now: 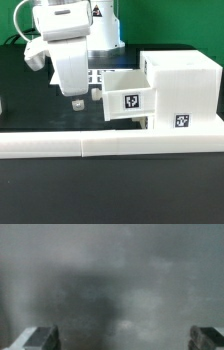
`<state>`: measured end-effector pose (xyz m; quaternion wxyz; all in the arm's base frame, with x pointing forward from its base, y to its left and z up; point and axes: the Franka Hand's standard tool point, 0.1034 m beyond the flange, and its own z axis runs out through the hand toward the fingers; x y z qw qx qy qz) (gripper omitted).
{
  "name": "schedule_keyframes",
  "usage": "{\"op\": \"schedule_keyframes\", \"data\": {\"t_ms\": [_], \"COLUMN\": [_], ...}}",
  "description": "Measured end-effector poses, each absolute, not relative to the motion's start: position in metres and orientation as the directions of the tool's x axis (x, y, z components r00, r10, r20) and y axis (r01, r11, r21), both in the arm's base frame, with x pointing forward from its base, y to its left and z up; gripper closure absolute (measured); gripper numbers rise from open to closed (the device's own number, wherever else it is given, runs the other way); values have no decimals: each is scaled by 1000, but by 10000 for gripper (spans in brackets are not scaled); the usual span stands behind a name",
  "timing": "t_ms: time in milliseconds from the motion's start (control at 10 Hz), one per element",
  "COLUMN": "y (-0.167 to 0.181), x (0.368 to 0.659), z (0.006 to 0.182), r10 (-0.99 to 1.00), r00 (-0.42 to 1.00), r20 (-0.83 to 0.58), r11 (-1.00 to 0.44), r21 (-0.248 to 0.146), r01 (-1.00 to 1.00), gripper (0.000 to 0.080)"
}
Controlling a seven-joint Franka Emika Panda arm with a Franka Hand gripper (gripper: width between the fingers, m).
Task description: Assemble drawer
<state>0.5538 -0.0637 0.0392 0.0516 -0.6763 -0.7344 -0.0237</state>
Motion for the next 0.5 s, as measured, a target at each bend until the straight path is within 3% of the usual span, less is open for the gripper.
{"op": "schedule_keyframes", "data": {"t_ms": [500], "y": [-55], "x": [557], "z": [37], "r10": [989], "r00": [-95], "r20": [112], "r11": [99], "r21": [-34], "r01": [994], "gripper": [150]}}
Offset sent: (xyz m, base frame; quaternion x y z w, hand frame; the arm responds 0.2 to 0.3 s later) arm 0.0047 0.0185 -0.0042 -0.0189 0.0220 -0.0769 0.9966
